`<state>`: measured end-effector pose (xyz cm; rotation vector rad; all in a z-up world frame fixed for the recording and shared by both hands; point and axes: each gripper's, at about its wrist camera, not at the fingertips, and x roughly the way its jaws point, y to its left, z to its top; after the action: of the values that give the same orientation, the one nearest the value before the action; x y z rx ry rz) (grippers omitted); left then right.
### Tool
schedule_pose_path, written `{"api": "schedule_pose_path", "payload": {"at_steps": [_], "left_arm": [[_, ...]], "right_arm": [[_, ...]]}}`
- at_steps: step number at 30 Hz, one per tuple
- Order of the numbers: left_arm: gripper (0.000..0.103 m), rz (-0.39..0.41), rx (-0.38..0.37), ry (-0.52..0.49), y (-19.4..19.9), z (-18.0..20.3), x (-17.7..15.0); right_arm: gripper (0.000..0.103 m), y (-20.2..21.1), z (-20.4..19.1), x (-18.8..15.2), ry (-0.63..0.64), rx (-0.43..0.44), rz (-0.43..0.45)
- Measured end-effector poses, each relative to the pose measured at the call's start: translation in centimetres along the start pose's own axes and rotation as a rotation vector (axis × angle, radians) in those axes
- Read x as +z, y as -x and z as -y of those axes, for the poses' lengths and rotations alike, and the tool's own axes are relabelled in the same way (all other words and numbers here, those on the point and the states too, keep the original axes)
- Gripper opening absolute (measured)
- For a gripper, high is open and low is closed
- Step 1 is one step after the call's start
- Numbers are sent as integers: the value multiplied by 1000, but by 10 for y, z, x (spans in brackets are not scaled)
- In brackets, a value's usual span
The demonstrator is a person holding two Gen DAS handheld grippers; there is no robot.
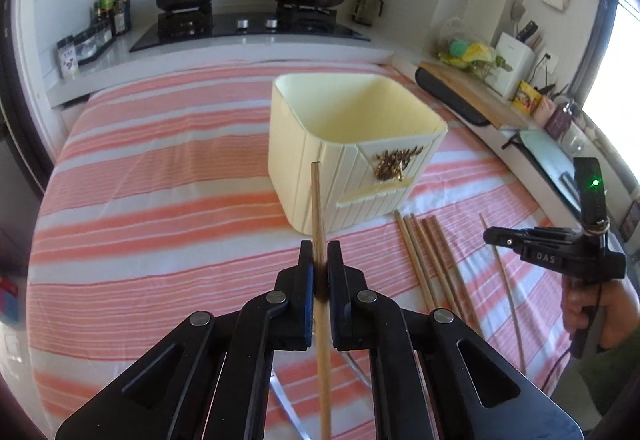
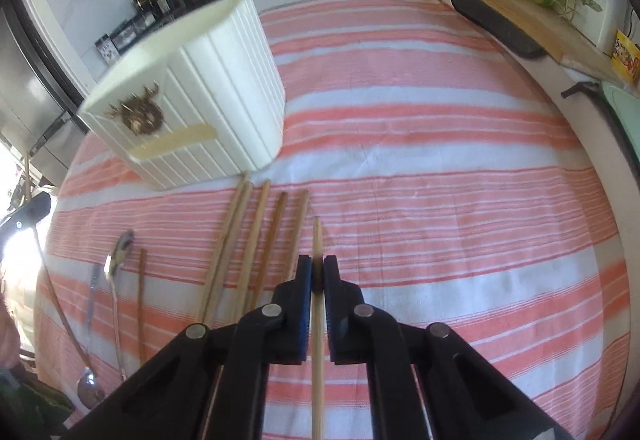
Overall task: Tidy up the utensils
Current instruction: 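Lift the chopstick with the right tool and carry it over the cream holder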
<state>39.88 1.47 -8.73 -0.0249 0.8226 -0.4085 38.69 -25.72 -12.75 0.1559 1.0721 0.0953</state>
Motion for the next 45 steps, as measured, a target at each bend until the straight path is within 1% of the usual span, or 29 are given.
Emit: {"api": "schedule_pose_path", "payload": {"at_steps": [2,5,9,12,15,18,24,28,35,38,42,43,45], "left_arm": [[4,39,4,6,20,1,4],[4,93,16,4,48,2,6],[4,145,29,9,77,5,4],[4,165,30,26,91,6,2],[4,180,40,28,103,11,3],[4,191,36,28,113,15,9],[4,220,26,12,131,23,31],[4,254,36,-2,136,27,57],[4,321,37,-10,128,32,118],[4,348,55,-18,117,34,143],[4,344,75,-22,88,35,166],[4,335,76,-20,78,34,170],[4,312,67,3,56,29,176]], "right_arm": [[6,27,-6,1,9,44,61],[6,70,-21,1,47,87,154],[6,122,-36,-13,108,108,275],[6,151,-45,-22,145,106,360],[6,170,-51,-26,172,100,433],[6,186,-50,-24,179,110,471],[6,203,-47,-4,176,129,501],[6,211,-52,17,201,124,531],[6,221,-69,77,238,121,606],[6,219,-80,106,251,125,630],[6,202,-95,141,273,125,647],[6,195,-98,148,277,126,642],[6,172,-103,162,281,133,602]]}}
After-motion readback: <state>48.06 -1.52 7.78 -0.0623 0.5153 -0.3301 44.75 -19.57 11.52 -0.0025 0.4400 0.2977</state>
